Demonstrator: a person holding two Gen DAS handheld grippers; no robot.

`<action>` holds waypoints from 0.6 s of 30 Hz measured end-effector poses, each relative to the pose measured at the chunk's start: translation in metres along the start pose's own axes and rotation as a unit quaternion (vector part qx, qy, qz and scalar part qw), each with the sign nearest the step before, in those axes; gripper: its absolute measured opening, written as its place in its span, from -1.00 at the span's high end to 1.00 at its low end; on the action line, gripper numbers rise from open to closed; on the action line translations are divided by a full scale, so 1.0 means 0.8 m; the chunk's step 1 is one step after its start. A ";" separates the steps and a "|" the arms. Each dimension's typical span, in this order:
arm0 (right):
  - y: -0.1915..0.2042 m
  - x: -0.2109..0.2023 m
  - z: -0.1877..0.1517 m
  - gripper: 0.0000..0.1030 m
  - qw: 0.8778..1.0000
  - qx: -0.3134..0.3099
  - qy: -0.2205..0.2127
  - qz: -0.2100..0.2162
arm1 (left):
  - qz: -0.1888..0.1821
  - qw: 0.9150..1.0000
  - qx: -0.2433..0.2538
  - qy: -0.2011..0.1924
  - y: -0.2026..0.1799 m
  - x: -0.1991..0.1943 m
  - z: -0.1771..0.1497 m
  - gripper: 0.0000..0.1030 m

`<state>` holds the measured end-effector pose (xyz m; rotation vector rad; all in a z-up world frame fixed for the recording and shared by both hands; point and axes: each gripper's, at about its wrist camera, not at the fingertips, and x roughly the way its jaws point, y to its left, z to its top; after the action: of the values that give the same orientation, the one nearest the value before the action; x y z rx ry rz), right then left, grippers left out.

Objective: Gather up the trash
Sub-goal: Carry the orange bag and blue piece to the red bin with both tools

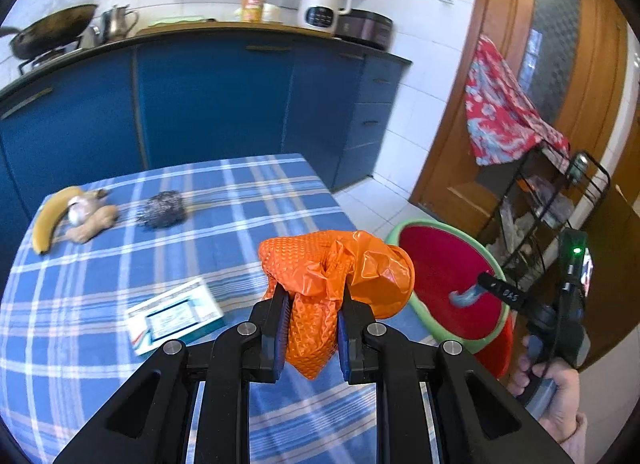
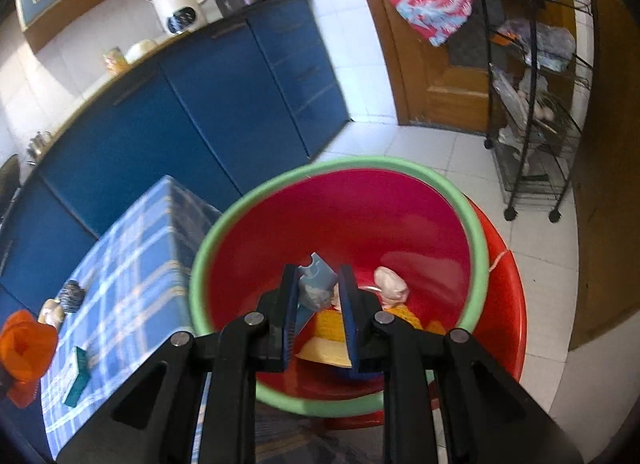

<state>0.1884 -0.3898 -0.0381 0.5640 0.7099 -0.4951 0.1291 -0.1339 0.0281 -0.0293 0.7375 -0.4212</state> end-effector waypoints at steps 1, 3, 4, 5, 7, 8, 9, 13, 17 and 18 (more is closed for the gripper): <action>-0.006 0.005 0.000 0.55 1.000 0.005 0.005 -0.002 | -0.003 1.000 0.005 0.002 -0.007 0.005 0.001 0.61; -0.015 0.009 0.000 0.55 1.000 0.011 0.011 0.002 | -0.010 1.000 0.014 0.006 -0.020 0.016 0.003 0.61; -0.019 0.011 0.000 0.54 1.000 0.013 0.012 0.002 | -0.013 1.000 0.018 0.008 -0.025 0.020 0.003 0.61; -0.022 0.011 0.000 0.53 1.000 0.014 0.011 0.002 | -0.016 1.000 0.022 0.010 -0.031 0.025 0.003 0.61; -0.031 0.008 0.002 0.42 1.000 0.019 0.008 0.003 | -0.026 0.999 0.030 0.015 -0.045 0.036 0.003 0.61; -0.034 0.007 0.003 0.41 1.000 0.022 0.007 0.005 | -0.030 0.999 0.033 0.018 -0.051 0.041 0.002 0.61; -0.038 0.004 0.004 0.41 1.000 0.025 0.006 0.008 | -0.037 0.998 0.039 0.022 -0.060 0.048 0.002 0.61; -0.050 -0.017 0.006 0.37 0.999 0.032 -0.010 0.014 | -0.059 0.996 0.062 0.032 -0.091 0.071 -0.001 0.61; -0.059 -0.041 0.005 0.34 0.999 0.029 -0.033 0.016 | -0.078 0.993 0.080 0.047 -0.122 0.097 -0.006 0.61; -0.060 -0.046 0.004 0.34 0.999 0.026 -0.037 0.016 | -0.081 0.992 0.084 0.052 -0.131 0.106 -0.008 0.61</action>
<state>0.1370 -0.4194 -0.0242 0.6029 0.6176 -0.5031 0.1428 -0.2615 -0.0131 0.0928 0.8026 -0.6436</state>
